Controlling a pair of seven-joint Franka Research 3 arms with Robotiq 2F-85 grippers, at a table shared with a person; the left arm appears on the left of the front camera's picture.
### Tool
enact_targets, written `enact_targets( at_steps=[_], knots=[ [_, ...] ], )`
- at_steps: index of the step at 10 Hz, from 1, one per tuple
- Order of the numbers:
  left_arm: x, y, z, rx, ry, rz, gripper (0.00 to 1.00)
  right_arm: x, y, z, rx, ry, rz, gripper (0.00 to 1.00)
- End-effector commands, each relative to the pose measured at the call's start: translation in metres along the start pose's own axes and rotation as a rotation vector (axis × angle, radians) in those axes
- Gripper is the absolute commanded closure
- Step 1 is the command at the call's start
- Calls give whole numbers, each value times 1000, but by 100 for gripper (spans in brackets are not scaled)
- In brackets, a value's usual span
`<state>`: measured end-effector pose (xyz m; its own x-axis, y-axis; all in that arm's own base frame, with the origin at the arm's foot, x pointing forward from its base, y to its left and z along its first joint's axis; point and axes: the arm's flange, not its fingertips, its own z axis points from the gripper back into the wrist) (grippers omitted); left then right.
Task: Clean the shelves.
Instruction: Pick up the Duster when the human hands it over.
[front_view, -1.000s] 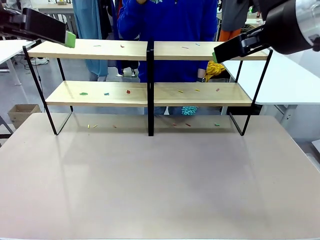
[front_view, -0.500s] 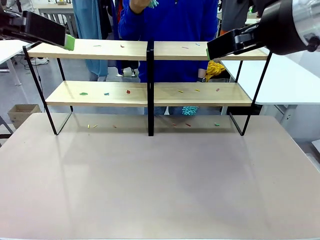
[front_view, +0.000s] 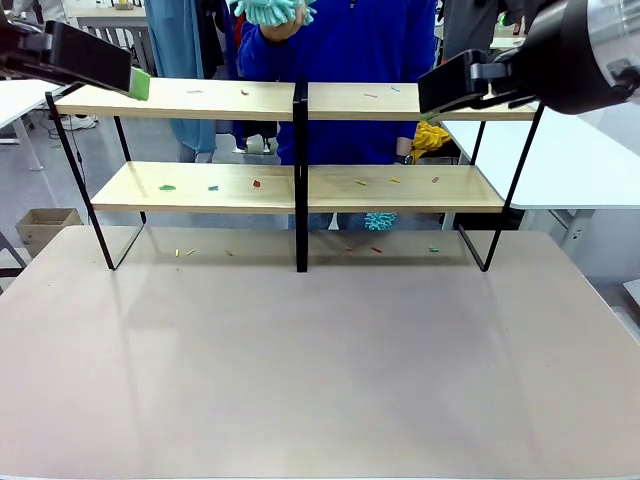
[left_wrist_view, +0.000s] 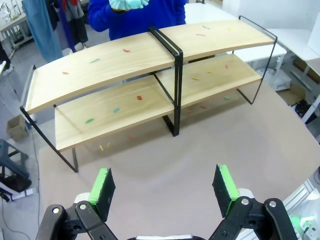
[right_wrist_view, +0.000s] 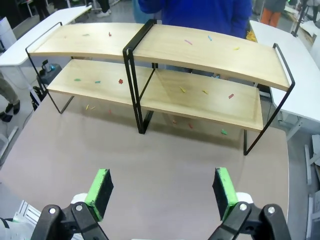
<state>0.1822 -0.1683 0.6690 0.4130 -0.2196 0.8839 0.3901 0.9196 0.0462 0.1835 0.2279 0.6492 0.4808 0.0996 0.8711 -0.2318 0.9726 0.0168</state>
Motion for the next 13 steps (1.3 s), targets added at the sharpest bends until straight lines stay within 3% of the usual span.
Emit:
enact_targets(
  at_steps=[1, 8, 10, 11, 13],
  knots=[
    [1, 0, 0, -7, -8, 2, 0, 3, 3, 2, -20, -14, -45, 0],
    [0, 0, 0, 0, 0, 0, 0, 0, 0, 0, 0, 0, 0, 0],
    [55, 31, -47, -299, 399, 54, 0, 0, 0, 0, 0, 0, 0, 0],
    [79, 48, -77, -469, 513, 88, 0, 0, 0, 0, 0, 0, 0, 0],
    [99, 76, -123, -741, 610, 225, 0, 0, 0, 0, 0, 0, 0, 0]
  ],
)
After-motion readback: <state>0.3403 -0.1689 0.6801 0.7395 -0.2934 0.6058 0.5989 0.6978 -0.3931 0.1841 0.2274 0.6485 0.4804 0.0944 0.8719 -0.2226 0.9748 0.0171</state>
